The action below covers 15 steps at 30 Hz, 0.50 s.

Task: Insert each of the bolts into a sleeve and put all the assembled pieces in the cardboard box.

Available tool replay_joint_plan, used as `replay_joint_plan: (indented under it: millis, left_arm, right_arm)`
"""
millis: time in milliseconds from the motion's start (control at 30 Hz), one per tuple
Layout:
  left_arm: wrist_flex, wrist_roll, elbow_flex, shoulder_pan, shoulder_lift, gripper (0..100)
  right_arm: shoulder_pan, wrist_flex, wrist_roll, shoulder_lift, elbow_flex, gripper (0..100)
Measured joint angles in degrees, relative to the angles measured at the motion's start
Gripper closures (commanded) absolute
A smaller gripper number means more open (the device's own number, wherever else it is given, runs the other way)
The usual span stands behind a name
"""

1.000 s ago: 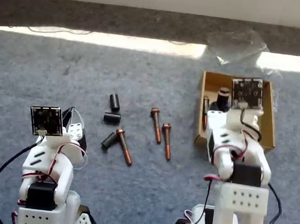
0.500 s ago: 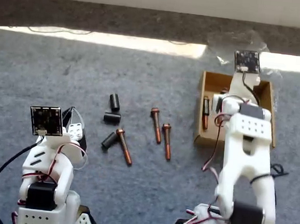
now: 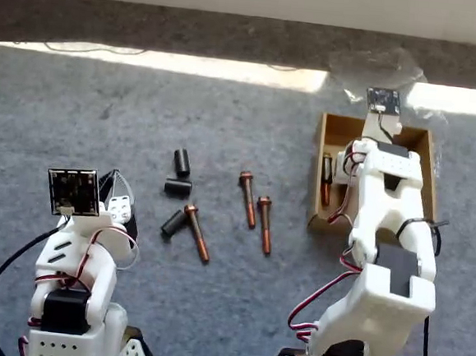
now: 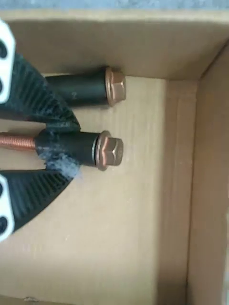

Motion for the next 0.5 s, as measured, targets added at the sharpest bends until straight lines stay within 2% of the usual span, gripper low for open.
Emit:
replay_joint_plan:
  millis: [100, 500]
  left_arm:
    - [0.0, 0.0, 0.0, 0.0, 0.0, 99]
    - [0.0, 0.0, 0.0, 0.0, 0.0, 99]
  right_arm:
    - [0.0, 0.0, 0.0, 0.4, -0.1, 89.3]
    - [-2.2, -0.5, 0.0, 0.4, -0.6, 88.9]
